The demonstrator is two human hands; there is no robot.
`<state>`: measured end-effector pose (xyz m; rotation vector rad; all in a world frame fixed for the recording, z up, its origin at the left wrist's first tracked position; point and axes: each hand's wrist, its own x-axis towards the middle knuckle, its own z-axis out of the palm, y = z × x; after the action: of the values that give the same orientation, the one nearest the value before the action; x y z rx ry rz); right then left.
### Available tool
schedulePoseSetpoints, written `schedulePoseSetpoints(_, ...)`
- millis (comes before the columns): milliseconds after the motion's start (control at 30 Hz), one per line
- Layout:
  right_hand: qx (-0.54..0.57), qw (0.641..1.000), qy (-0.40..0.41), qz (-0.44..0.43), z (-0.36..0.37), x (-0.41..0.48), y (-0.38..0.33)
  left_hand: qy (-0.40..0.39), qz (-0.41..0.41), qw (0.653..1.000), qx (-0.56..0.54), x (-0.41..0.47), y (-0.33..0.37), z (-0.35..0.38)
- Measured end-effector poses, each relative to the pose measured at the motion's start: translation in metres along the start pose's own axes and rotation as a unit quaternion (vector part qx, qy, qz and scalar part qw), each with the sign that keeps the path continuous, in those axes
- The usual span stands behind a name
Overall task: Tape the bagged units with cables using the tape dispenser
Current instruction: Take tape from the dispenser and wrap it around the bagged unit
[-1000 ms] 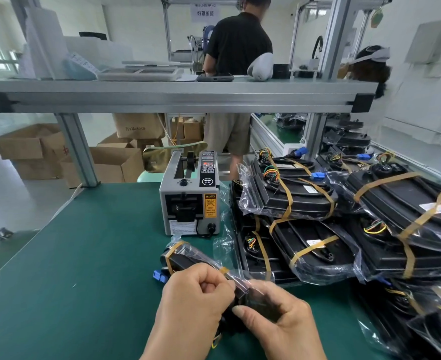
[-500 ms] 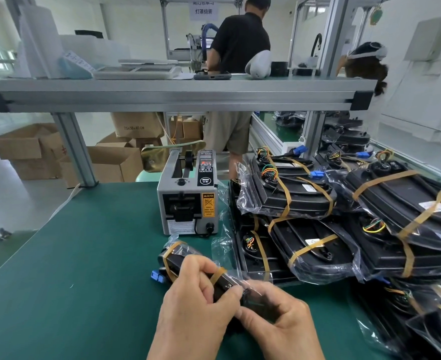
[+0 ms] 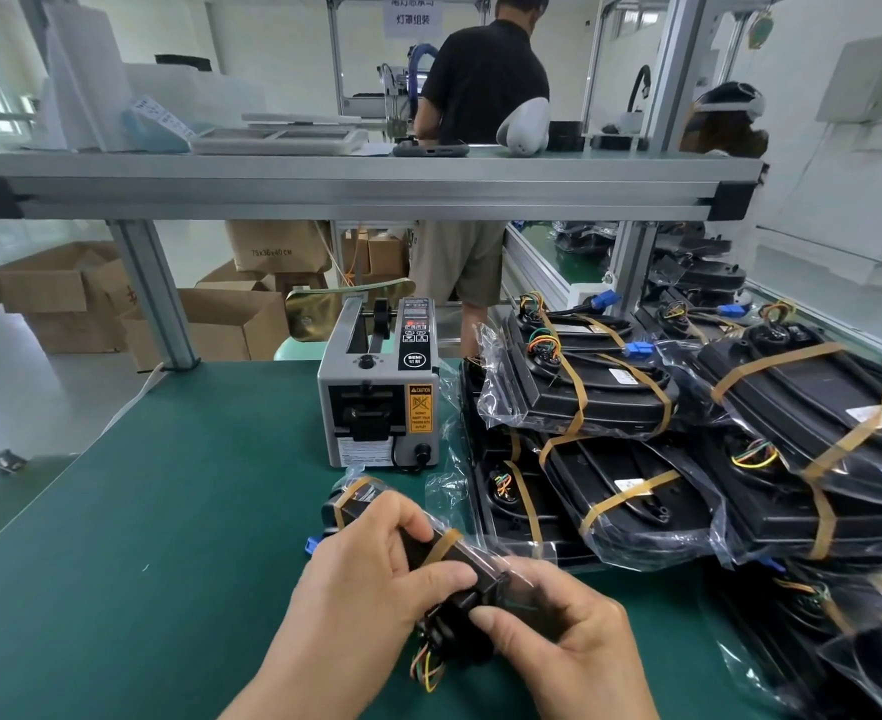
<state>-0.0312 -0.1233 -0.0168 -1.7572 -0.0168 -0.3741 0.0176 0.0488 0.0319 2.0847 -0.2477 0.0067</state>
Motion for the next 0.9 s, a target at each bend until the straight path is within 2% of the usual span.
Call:
schedulePoseSetpoints(200,-0.025,1.0,-0.01,-0.01,0.001,0.0,-0.004,-0.083,0.004,0.992,0.093,0.017,0.005,-0.019)
schedulePoseSetpoints(300,-0.009,0.998,-0.053,0.019,-0.005,0.003,-0.011,-0.115,0.002,0.987,0.115,0.021,0.006,-0.024)
schedulePoseSetpoints(500,-0.02,0.984,-0.163,0.063,-0.006,0.021,-0.021,-0.15,0.016,0.988,0.016,0.017,-0.005,-0.023)
schedulePoseSetpoints(567,-0.017,0.982,-0.178,0.062,-0.003,0.023,-0.023,-0.127,0.013,0.992,-0.014,0.016,-0.011,-0.026)
schedulePoseSetpoints(633,-0.032,0.984,-0.167,0.044,-0.003,0.023,-0.022,-0.029,0.018,0.999,-0.026,0.019,-0.022,-0.037)
schedulePoseSetpoints(700,-0.049,0.987,-0.15,0.038,-0.004,0.024,-0.023,0.054,0.058,0.996,0.033,0.026,-0.032,-0.055)
schedulePoseSetpoints(800,-0.055,0.985,-0.155,0.045,-0.004,0.025,-0.024,0.018,0.133,0.978,0.16,0.037,-0.037,-0.073)
schedulePoseSetpoints(900,-0.071,0.984,-0.158,0.048,-0.004,0.026,-0.028,-0.029,0.186,0.965,0.184,0.049,-0.037,-0.074)
